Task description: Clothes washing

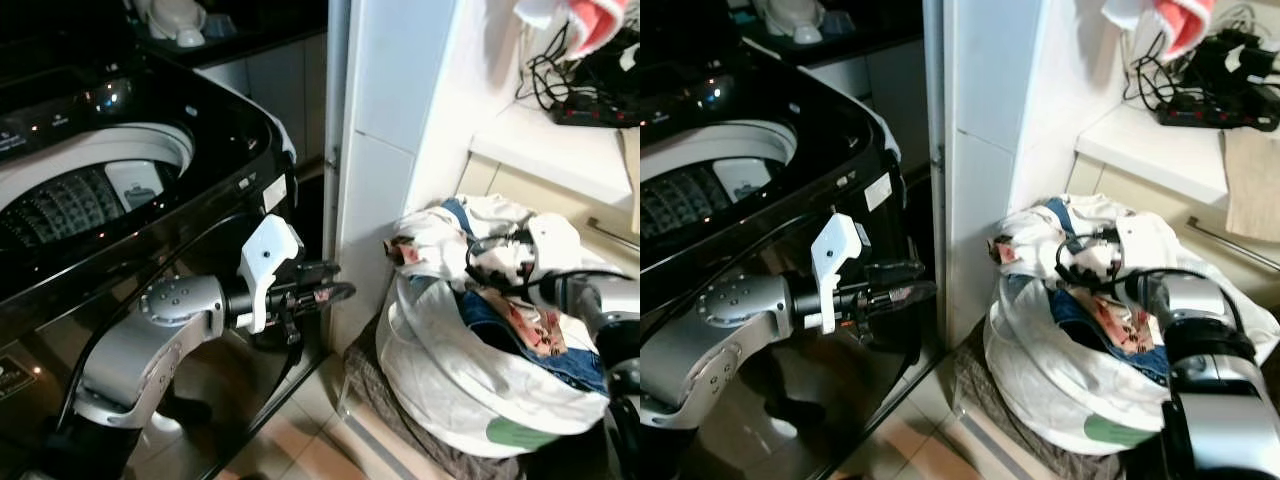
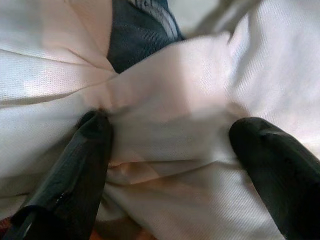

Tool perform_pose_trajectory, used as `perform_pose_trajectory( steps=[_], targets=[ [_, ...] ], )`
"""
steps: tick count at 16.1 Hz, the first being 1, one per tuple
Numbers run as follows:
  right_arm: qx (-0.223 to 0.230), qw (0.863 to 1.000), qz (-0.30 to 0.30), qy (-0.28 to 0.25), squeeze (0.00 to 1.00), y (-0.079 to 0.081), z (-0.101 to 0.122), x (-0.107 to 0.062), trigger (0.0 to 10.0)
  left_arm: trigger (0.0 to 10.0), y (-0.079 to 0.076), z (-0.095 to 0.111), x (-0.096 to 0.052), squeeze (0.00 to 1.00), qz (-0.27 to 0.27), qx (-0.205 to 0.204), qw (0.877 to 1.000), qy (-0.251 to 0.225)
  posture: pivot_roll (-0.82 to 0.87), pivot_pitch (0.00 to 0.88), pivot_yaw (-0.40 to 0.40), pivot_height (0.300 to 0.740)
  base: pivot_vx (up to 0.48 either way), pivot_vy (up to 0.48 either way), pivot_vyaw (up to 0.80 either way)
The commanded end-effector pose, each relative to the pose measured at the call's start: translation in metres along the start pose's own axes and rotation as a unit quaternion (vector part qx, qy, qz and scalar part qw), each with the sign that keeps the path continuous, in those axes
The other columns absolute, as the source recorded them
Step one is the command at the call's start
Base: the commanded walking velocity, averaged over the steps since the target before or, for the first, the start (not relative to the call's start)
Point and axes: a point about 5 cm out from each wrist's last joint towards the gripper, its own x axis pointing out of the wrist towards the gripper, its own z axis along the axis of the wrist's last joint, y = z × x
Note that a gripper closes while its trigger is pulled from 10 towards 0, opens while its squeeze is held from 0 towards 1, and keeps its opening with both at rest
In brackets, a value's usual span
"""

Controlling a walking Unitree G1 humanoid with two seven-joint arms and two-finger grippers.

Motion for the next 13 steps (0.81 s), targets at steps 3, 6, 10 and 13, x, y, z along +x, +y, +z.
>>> perform_pose_trajectory(
  steps=[3,6,10,13],
  targets=[
    [0.058,0.998,-0.010,0.018,0.00,-0.0004,-0.0084,0.0052,0.3,10.0,-0.0067,0.0040,-0.0028,0.00,-0.028,0.008,1.000,0.006,-0.01,0.000,0.016,0.740,0.000,0.000,0.00],
    [0.070,0.997,-0.010,0.020,0.00,-0.0016,-0.0088,0.0064,0.0,10.0,-0.0098,0.0045,-0.0029,0.00,-0.042,0.006,0.999,0.008,0.00,0.000,0.014,0.740,0.000,0.000,0.00],
    [0.078,0.997,-0.013,0.015,0.00,-0.0046,-0.0076,0.0057,0.0,10.0,-0.0093,0.0050,-0.0021,0.00,-0.043,0.006,0.999,0.008,-0.01,0.000,0.018,0.740,0.000,0.000,0.00],
    [0.080,0.997,-0.009,0.012,0.00,-0.0048,-0.0071,0.0058,0.0,10.0,-0.0097,0.0049,-0.0020,0.00,-0.045,0.004,0.999,0.008,-0.01,0.000,0.017,0.740,0.000,0.000,0.00]
  ],
)
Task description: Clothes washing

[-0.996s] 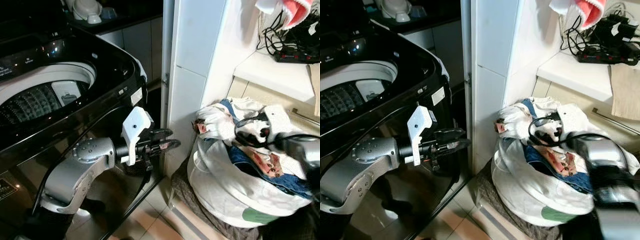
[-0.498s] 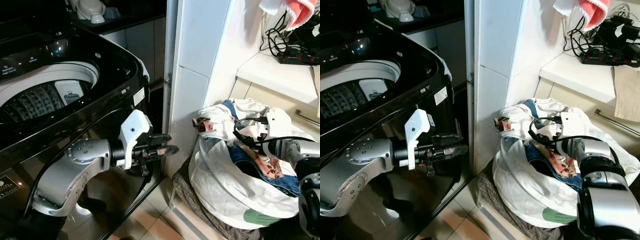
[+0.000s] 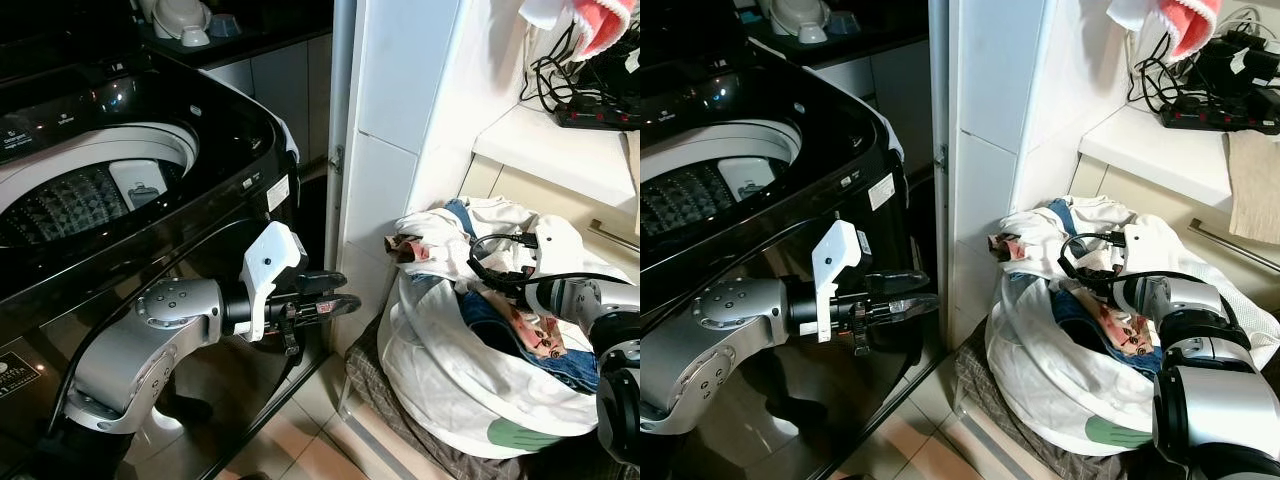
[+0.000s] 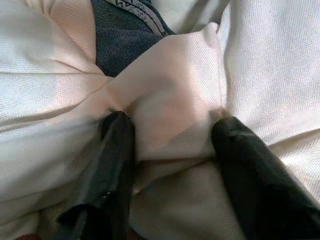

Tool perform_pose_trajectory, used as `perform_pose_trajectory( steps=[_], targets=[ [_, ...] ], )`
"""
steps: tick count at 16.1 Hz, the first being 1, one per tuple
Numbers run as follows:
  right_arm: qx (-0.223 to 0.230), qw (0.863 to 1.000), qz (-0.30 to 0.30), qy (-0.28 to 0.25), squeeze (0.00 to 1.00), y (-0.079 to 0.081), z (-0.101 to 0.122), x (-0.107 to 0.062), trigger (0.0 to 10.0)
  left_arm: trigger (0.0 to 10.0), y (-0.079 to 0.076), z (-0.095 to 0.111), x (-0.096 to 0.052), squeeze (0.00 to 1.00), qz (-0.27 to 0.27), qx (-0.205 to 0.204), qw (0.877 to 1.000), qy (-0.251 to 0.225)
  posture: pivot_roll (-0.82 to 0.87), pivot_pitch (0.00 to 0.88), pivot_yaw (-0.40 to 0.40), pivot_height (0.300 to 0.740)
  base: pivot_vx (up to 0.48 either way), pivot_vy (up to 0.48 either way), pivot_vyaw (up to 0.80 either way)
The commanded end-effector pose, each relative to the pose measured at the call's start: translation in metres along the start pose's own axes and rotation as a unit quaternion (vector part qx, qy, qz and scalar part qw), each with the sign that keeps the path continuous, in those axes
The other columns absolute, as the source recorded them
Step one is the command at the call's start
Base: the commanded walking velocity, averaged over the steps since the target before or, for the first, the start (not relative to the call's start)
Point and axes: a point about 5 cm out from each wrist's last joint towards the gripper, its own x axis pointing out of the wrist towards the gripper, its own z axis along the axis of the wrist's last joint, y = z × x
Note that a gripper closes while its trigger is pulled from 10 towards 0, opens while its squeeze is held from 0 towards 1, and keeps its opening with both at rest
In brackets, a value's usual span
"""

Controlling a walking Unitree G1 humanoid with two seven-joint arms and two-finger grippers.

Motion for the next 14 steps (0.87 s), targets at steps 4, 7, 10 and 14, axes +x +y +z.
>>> perform_pose_trajectory(
  steps=[4,7,10,14],
  targets=[
    [0.003,1.000,0.001,0.006,0.00,-0.001,-0.001,0.000,0.0,10.0,-0.003,0.002,0.000,0.00,-0.009,0.006,1.000,0.003,-0.01,0.000,0.017,0.740,0.000,0.000,0.00],
    [0.003,1.000,0.001,-0.005,0.00,-0.001,0.004,-0.001,0.0,10.0,-0.002,0.003,0.001,0.00,-0.007,0.006,1.000,0.001,-0.01,0.000,0.016,0.740,0.000,0.000,0.00],
    [0.011,1.000,0.006,-0.028,0.00,-0.002,0.017,-0.005,0.0,10.0,-0.001,0.003,0.001,0.00,-0.004,0.006,1.000,-0.001,-0.01,0.000,0.014,0.740,0.000,0.000,0.00],
    [0.009,0.995,0.021,-0.094,0.00,-0.005,0.053,-0.023,0.0,10.0,0.002,0.005,0.001,0.00,0.016,0.012,1.000,-0.013,-0.02,0.000,0.006,0.740,0.000,0.000,0.00]
  ],
)
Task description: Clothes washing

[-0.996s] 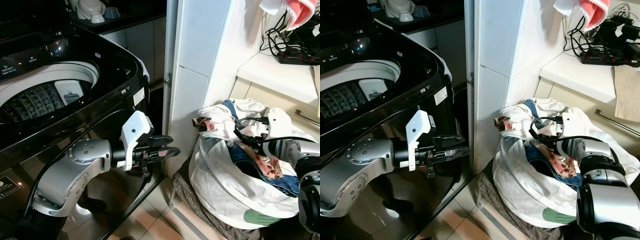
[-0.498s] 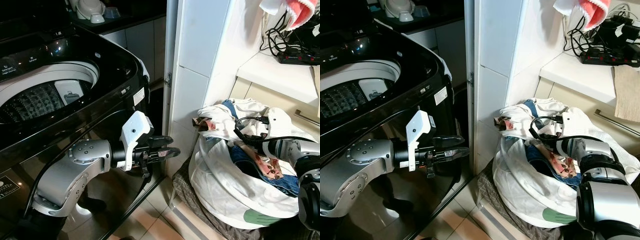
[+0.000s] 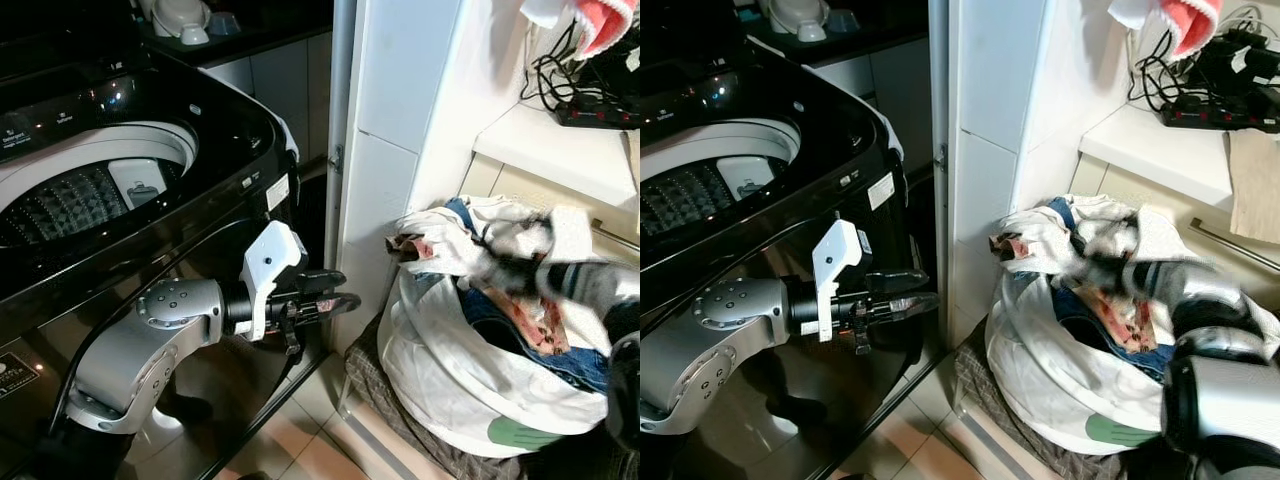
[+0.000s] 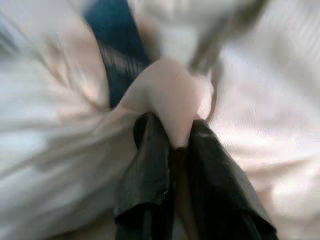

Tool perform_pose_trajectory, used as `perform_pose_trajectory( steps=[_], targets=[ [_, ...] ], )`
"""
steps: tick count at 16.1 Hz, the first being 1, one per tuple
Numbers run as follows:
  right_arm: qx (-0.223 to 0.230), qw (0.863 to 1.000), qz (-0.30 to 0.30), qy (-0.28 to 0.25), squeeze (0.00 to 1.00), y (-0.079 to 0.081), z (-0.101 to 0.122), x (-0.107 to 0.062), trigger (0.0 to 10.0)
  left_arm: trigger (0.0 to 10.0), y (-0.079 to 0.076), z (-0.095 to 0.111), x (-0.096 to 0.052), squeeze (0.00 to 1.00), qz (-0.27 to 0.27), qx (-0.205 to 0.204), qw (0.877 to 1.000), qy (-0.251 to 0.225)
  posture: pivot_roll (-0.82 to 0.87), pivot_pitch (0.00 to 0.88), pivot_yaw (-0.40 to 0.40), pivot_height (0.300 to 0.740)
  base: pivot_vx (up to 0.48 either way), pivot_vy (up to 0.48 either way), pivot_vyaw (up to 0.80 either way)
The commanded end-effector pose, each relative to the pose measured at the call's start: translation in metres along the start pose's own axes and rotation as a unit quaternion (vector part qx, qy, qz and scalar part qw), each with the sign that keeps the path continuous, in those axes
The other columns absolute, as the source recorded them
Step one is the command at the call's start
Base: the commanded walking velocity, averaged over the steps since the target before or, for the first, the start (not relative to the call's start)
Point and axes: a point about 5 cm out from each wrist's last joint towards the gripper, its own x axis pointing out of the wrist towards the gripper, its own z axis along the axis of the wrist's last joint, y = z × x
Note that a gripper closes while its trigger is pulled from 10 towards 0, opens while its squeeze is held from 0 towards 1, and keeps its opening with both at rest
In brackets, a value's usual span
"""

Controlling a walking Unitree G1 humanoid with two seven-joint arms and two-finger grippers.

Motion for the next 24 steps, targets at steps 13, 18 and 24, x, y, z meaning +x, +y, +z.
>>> perform_pose_trajectory(
  steps=[13,18,24],
  targets=[
    [-0.071,0.881,0.390,-0.257,0.00,0.125,0.123,-0.137,0.0,10.0,0.047,0.121,0.009,1.00,0.183,0.016,0.933,-0.308,-0.04,0.000,-0.025,0.740,0.000,0.000,0.00],
    [-0.069,0.850,0.467,-0.234,0.00,0.154,0.108,-0.142,0.0,10.0,0.037,0.135,0.038,1.00,0.119,0.008,0.942,-0.315,-0.04,0.000,-0.029,0.740,0.000,0.000,0.00],
    [-0.046,0.821,0.521,-0.229,0.00,0.169,0.102,-0.157,0.0,10.0,0.023,0.100,0.061,0.00,0.069,-0.008,0.970,-0.233,-0.05,0.000,-0.025,0.740,0.000,0.000,0.00]
  ],
)
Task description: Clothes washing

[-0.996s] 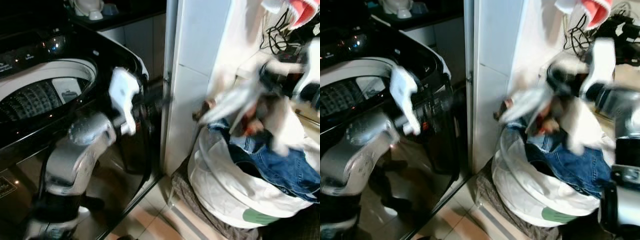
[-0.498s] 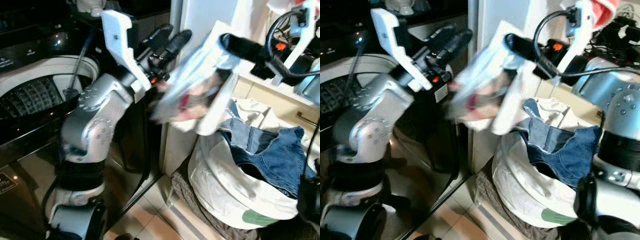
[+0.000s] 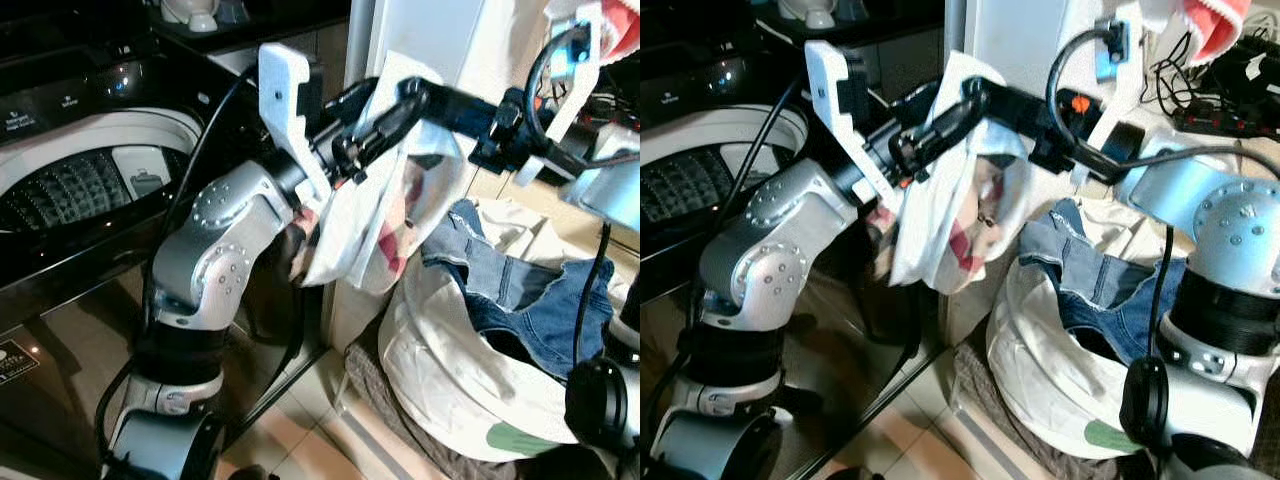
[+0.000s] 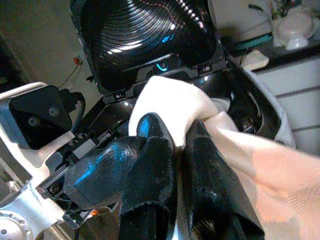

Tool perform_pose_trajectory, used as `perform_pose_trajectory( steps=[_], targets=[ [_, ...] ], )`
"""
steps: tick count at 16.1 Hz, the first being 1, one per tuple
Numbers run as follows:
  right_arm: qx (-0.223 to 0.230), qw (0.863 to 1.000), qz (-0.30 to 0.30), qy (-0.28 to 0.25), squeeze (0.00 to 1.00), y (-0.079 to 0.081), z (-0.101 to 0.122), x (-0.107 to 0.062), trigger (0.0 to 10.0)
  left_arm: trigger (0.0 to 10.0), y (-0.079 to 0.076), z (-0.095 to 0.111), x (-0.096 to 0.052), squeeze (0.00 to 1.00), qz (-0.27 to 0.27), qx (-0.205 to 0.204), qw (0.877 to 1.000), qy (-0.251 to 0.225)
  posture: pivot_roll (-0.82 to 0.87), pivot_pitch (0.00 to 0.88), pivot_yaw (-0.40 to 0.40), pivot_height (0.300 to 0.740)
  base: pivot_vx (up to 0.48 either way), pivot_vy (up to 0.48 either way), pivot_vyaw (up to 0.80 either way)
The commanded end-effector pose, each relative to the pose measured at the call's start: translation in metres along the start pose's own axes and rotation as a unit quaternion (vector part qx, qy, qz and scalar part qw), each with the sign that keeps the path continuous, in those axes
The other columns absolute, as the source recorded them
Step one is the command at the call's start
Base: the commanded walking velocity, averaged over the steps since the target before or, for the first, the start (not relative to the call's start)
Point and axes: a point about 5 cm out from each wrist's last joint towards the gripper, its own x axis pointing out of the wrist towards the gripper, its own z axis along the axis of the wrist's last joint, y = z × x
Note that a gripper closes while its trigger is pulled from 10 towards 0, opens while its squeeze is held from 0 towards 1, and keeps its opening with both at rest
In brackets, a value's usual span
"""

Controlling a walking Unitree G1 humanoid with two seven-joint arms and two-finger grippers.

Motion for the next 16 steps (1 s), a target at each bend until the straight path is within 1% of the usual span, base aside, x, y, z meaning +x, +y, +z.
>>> perform_pose_trajectory(
  steps=[1,2,3,5,6,7,8,10,13,14,15,16],
  targets=[
    [-0.028,0.998,0.043,-0.027,0.00,0.018,0.013,0.000,0.0,10.0,-0.007,-0.019,0.004,0.00,-0.016,-0.006,0.999,0.049,-0.05,0.000,-0.025,0.740,0.000,0.000,0.00],
    [-0.027,0.998,0.042,-0.027,0.00,0.019,0.012,0.000,0.0,0.0,-0.003,-0.019,0.002,0.00,-0.005,-0.016,0.999,0.048,-0.05,0.000,-0.024,0.740,0.000,0.000,0.00],
    [-0.026,0.998,0.042,-0.027,0.00,0.019,0.012,0.000,0.0,0.0,-0.002,-0.019,0.001,0.00,-0.003,-0.014,0.999,0.048,-0.05,0.000,-0.024,0.740,0.000,0.000,0.00],
    [-0.025,0.999,0.040,-0.025,0.00,0.020,0.011,0.000,0.0,0.0,-0.001,-0.019,-0.001,0.00,-0.008,0.013,0.999,0.052,-0.05,0.000,-0.025,0.740,0.000,0.000,0.00],
    [-0.022,0.999,0.039,-0.025,0.00,0.020,0.011,0.000,0.0,0.0,-0.003,-0.020,-0.004,0.00,-0.016,0.015,0.999,0.048,-0.05,0.000,-0.024,0.740,0.000,0.000,0.00],
    [-0.021,0.999,0.038,-0.025,0.00,0.020,0.011,0.000,0.0,0.0,-0.003,-0.020,-0.006,0.00,-0.018,0.008,0.999,0.044,-0.05,0.000,-0.023,0.740,0.000,0.000,0.00],
    [-0.020,0.999,0.037,-0.026,0.00,0.021,0.010,-0.001,0.0,0.0,-0.005,-0.020,-0.008,0.00,-0.023,-0.008,0.999,0.041,-0.05,0.000,-0.022,0.740,0.000,0.000,0.00],
    [-0.018,0.999,0.036,-0.028,0.00,0.021,0.011,-0.001,0.0,0.0,-0.007,-0.023,-0.011,0.00,-0.030,-0.017,0.998,0.048,-0.05,0.000,-0.021,0.740,0.000,0.000,0.00],
    [-0.013,0.999,0.036,-0.033,0.00,0.021,0.011,-0.001,0.0,0.0,-0.007,-0.022,-0.013,0.00,-0.031,-0.034,0.998,0.034,-0.05,0.000,-0.020,0.740,0.000,0.000,0.00],
    [-0.013,0.999,0.035,-0.033,0.00,0.021,0.012,-0.001,0.0,0.0,-0.007,-0.022,-0.014,0.00,-0.031,-0.070,0.996,0.034,-0.05,0.000,-0.020,0.740,0.000,0.000,0.00],
    [-0.013,0.999,0.033,-0.034,0.00,0.021,0.012,-0.001,0.0,0.0,-0.007,-0.022,-0.014,0.00,-0.031,-0.084,0.995,0.039,-0.05,0.000,-0.020,0.740,0.000,0.000,0.00],
    [-0.014,0.999,0.031,-0.034,0.00,0.021,0.013,-0.001,0.0,0.0,-0.007,-0.021,-0.014,0.00,-0.037,-0.080,0.995,0.036,-0.05,0.000,-0.020,0.740,0.000,0.000,0.00]
  ],
)
